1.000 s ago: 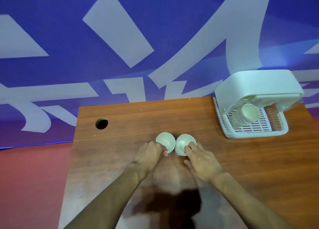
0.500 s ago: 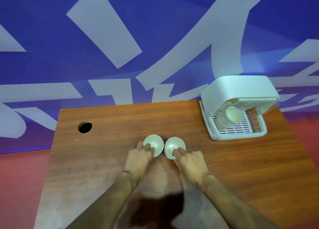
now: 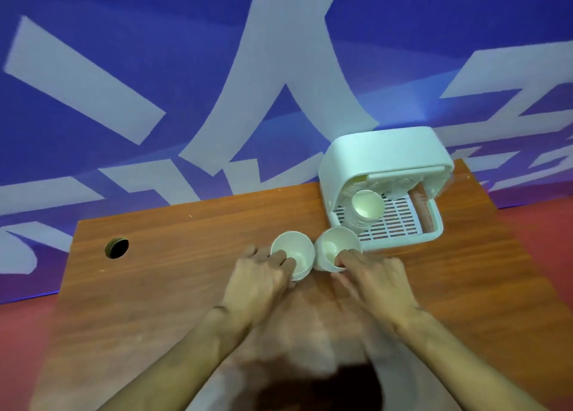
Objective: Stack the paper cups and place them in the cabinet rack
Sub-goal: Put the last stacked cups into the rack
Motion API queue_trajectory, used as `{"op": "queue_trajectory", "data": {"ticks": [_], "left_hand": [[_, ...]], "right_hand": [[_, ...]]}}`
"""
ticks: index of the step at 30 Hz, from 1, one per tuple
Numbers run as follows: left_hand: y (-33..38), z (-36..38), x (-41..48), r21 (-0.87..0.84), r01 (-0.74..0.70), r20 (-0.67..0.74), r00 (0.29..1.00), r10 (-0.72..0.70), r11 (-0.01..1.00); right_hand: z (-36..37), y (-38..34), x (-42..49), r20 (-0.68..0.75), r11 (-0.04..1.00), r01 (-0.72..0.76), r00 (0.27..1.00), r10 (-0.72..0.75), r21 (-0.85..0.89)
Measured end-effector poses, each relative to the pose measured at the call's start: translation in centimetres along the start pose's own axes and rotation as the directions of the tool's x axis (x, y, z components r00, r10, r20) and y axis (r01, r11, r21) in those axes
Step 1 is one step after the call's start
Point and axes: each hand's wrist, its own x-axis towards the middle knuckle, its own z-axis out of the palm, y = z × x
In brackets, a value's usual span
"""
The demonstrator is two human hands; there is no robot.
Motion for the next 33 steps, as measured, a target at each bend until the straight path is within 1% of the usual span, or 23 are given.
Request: {"op": "queue_trajectory", "data": {"ticks": [2,6,11,14,16,22,24,28,31,33], "left_hand": [[3.1,-1.8,2.3,0.01,-0.038,-0.002,0.999,0.038,0.999],[8.9,-3.9,7.6,-0.016,-0.035,-0.02,0.999,0.035,0.999],[14.3,-4.5,13.6,0.012,0.014,0.023,1.0,-0.014,1.0],[16.6,-4.1,16.8,-0.027,0.038,0.021,0.999,-0.038,0.999],[17.5,-3.5,18.6,-0.038,0.062,0.065,0.996,-0.059,0.997],[18.2,-0.1,22.0,-0.028,0.16,0.218,0.964,-0.151,0.987],[18.2,0.9,22.5,0.013,0.174,0.242,0.955,-0.172,0.985],[18.5,2.7,24.3,0.049,0.243,0.282,0.927,-0.247,0.969],[19.1,4.4,25.1,0.052,0.259,0.233,0.936,-0.263,0.965],[19.6,4.4,25.6,0.058,0.286,0.273,0.917,-0.291,0.956]], "right_hand": [[-2.5,3.4,-0.9,-0.03,1.0,-0.006,1.0,0.006,0.026],[-5.7,9.4,-2.4,-0.055,0.999,-0.045,0.997,0.045,0.001],[-6.5,16.4,-2.3,0.001,0.992,-0.125,0.992,0.125,-0.024],[-5.8,19.9,-1.9,0.04,0.985,-0.175,0.984,0.175,0.001],[-5.0,21.7,-1.6,0.056,0.979,-0.203,0.978,0.202,0.021],[-1.4,24.7,-0.6,0.195,0.975,-0.221,0.958,0.21,0.035],[0.0,25.0,-0.3,0.227,0.976,-0.216,0.952,0.205,0.023],[1.9,25.6,1.0,0.213,0.978,-0.209,0.957,0.199,0.025],[2.5,25.9,1.8,0.229,0.978,-0.209,0.953,0.199,0.021],[2.8,26.0,1.9,0.228,0.979,-0.205,0.953,0.197,0.012]]}}
